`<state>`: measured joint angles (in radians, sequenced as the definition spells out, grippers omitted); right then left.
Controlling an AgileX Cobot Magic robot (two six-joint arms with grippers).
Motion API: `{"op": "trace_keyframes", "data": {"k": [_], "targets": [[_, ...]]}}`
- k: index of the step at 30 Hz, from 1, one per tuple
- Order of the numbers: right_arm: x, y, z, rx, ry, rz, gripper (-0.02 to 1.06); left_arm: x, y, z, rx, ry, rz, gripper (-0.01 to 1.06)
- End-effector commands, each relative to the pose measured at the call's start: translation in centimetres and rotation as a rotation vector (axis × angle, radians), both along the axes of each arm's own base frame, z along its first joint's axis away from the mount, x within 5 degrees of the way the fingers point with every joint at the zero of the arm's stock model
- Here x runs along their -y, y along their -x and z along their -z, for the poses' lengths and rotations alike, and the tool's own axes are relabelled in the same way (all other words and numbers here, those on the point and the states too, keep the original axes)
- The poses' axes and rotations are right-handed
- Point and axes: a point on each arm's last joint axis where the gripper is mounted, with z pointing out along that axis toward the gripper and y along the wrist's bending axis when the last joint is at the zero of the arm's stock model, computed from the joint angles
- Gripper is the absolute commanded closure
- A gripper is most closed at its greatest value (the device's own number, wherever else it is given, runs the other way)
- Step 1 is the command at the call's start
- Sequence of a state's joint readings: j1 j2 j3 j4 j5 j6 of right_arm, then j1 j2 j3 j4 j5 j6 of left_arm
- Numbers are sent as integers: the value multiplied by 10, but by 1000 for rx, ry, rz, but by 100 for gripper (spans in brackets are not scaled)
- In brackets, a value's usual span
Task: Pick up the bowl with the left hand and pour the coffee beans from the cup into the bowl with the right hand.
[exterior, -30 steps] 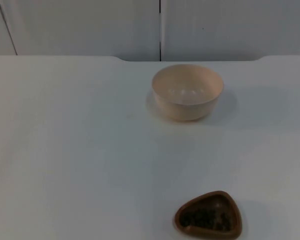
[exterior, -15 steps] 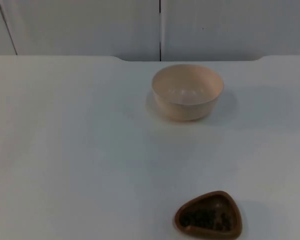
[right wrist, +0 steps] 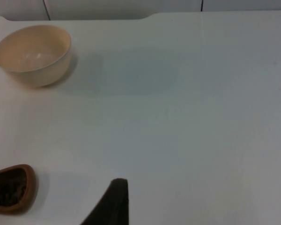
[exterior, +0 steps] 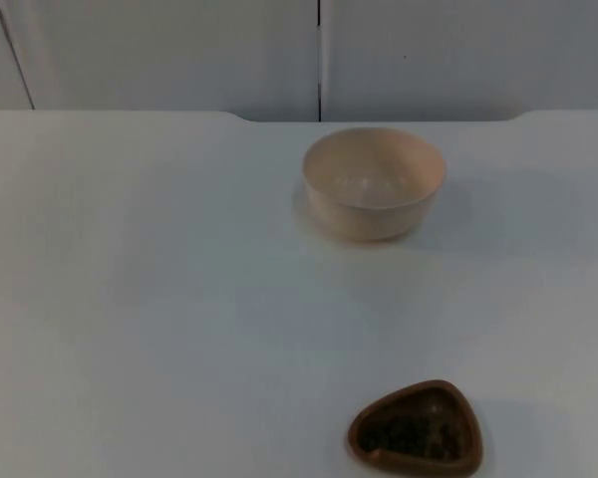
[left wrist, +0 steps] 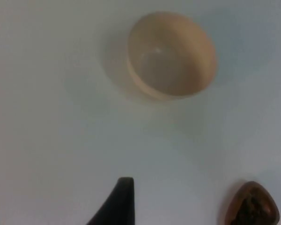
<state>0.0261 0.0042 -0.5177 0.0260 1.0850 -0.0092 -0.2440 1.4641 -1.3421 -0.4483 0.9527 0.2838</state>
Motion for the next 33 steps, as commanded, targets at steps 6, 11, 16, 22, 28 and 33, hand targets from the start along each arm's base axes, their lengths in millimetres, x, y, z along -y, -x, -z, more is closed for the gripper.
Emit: {"op": "trace_keyframes", "data": {"k": [6, 11, 16, 22, 28, 33], "targets": [[0, 0, 0, 9, 5, 4, -1, 38, -39, 19, -65, -15, 23, 4], [0, 0, 0, 9, 5, 4, -1, 59, -61, 36, -123, -5, 9, 4], [0, 0, 0, 9, 5, 4, -1, 70, -82, 56, -171, -4, -17, 4], [0, 0, 0, 9, 5, 4, -1, 78, -102, 83, -233, -13, -36, 4], [0, 0, 0, 9, 5, 4, -1, 87, -125, 109, -279, -6, -75, 4], [0, 0, 0, 9, 5, 4, -1, 92, -144, 129, -303, -25, -118, 4]]}}
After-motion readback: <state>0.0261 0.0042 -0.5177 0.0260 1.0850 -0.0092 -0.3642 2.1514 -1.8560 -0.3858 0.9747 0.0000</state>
